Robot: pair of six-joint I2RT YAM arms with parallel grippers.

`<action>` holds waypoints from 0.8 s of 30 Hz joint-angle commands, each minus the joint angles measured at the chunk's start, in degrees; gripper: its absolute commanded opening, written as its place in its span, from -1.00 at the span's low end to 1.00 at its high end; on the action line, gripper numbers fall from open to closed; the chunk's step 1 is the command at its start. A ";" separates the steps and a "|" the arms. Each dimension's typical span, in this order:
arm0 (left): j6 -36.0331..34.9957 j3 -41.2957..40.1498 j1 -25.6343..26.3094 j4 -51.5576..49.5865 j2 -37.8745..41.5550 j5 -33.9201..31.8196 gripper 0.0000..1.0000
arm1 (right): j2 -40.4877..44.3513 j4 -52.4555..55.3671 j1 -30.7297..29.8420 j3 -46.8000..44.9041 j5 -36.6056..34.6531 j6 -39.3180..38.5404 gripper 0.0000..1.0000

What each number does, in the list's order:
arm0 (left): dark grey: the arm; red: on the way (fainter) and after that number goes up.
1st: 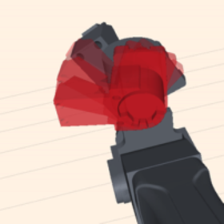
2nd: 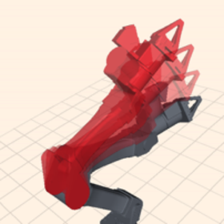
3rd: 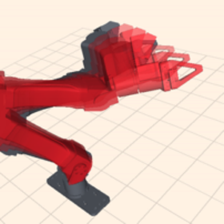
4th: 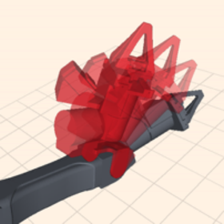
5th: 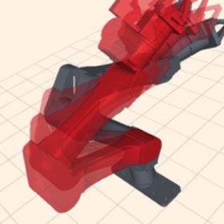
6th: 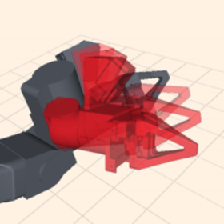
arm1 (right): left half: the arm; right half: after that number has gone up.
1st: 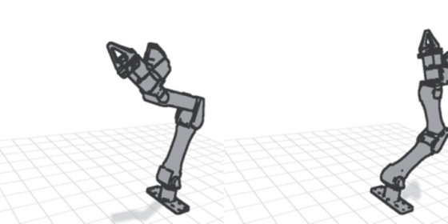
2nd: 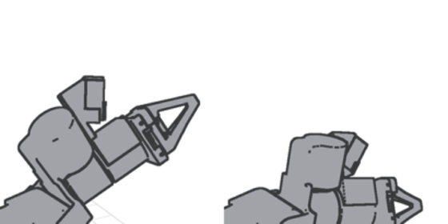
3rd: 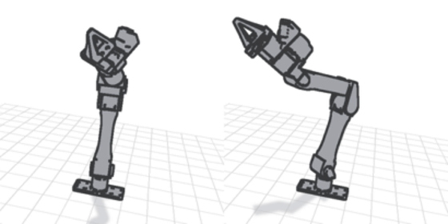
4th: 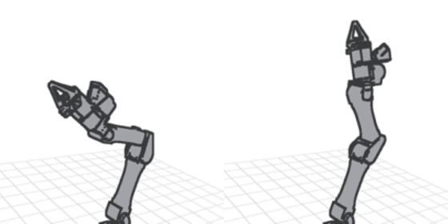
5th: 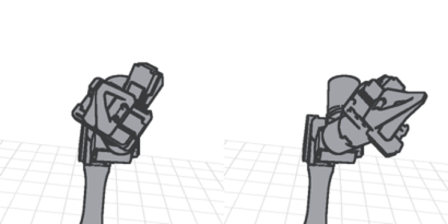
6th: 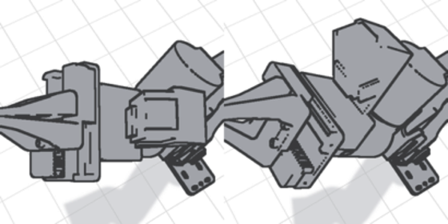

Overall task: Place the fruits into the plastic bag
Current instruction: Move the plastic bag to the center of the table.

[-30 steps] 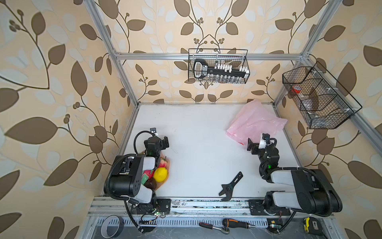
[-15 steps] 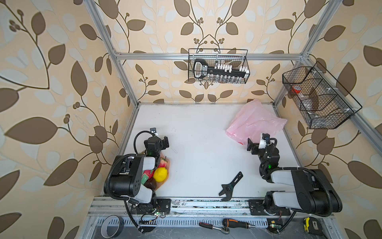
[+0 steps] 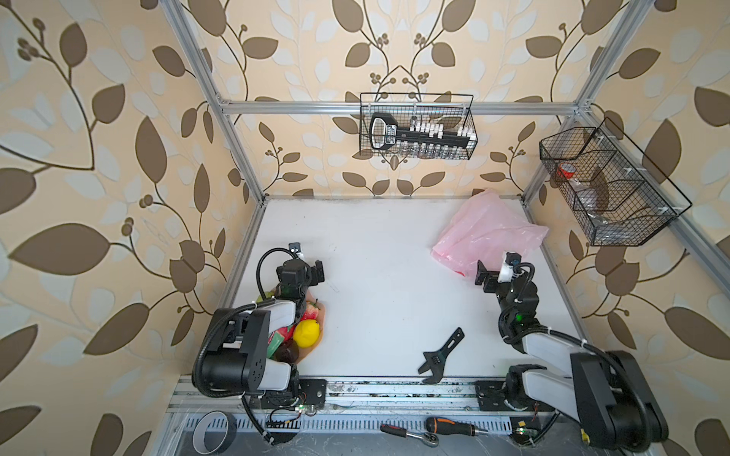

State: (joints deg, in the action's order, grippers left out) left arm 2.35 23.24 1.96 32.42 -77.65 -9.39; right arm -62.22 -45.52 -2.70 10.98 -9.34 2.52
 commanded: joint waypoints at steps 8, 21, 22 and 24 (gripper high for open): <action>6.07 8.19 0.80 -21.98 19.67 2.89 0.98 | 10.56 32.09 0.95 15.89 -0.17 11.40 1.00; 21.26 40.54 11.64 -62.17 15.39 17.33 0.98 | -13.45 60.32 20.28 40.92 24.72 23.25 1.00; 22.00 41.19 12.54 -62.48 14.93 18.44 0.98 | -14.25 60.89 20.65 41.24 25.09 23.31 0.99; 23.45 42.49 14.84 -62.80 13.94 21.73 0.98 | -16.28 62.29 21.64 42.15 26.08 23.19 0.99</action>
State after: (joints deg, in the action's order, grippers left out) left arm 20.18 62.33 12.75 -23.05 -61.58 4.40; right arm -75.35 9.52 17.04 50.41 11.51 24.32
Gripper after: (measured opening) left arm 0.989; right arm 0.998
